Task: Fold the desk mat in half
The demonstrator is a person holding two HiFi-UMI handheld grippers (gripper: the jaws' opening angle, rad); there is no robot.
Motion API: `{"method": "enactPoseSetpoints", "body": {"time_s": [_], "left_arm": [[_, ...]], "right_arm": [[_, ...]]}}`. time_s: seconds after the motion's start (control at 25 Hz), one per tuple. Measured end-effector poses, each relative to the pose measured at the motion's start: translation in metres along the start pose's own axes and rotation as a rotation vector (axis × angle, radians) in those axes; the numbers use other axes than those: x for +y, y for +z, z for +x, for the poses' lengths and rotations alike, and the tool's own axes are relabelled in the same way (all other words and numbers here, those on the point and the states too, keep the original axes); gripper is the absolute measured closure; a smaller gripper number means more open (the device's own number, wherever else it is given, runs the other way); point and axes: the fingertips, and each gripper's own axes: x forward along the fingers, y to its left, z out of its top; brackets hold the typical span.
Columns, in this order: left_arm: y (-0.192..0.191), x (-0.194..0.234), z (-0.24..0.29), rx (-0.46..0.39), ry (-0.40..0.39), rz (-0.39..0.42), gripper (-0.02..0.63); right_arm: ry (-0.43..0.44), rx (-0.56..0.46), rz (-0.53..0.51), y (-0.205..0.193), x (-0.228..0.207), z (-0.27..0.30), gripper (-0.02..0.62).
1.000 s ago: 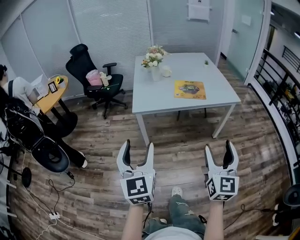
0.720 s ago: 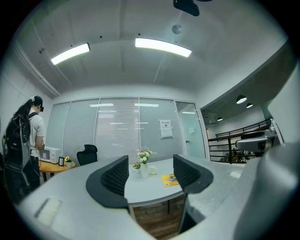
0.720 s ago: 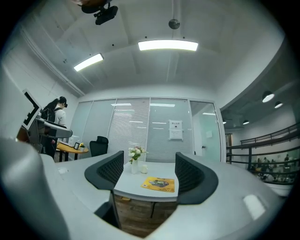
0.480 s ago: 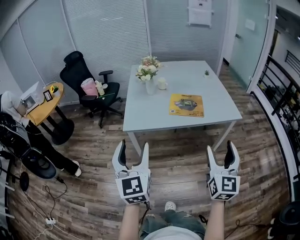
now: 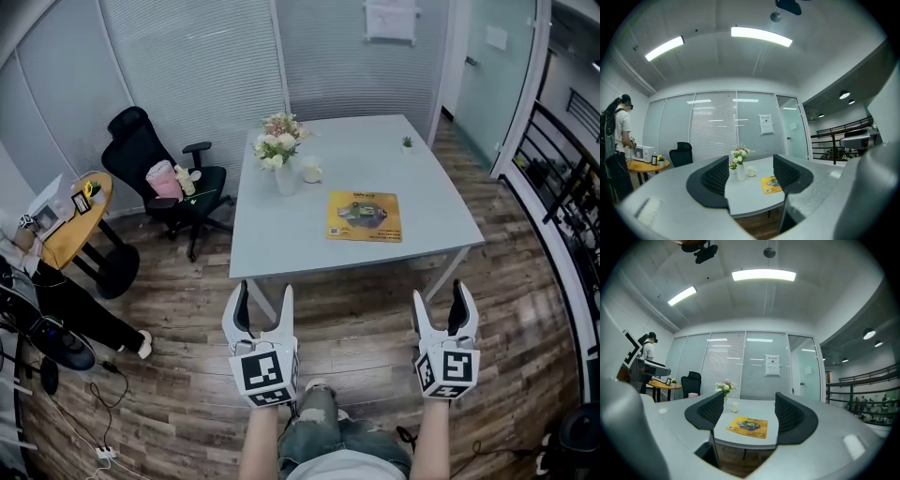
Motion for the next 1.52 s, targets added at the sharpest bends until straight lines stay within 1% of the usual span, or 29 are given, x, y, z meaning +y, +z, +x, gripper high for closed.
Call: {"method": "enactPoseSetpoints", "body": {"time_s": [0.36, 0.6, 1.04, 1.2, 1.52], "left_arm": [[-0.014, -0.007, 0.07, 0.022, -0.037, 0.009, 0.319], [-0.027, -0.005, 0.139, 0.042, -0.063, 0.004, 0.319], [-0.03, -0.005, 0.273, 0.073, -0.126, 0.031, 0.319], [-0.041, -0.005, 0.315, 0.075, -0.154, 0.048, 0.319], [-0.061, -0.013, 0.37, 0.114, -0.222, 0.068, 0.319]], "right_arm": [[-0.016, 0.028, -0.003, -0.018, -0.013, 0.06, 0.245], [-0.035, 0.045, -0.004, -0.029, -0.026, 0.119, 0.247], [-0.103, 0.065, -0.002, -0.036, -0.061, 0.233, 0.247], [-0.115, 0.074, -0.001, -0.043, -0.067, 0.268, 0.247], [-0.125, 0.12, -0.017, -0.06, -0.074, 0.315, 0.247]]}}
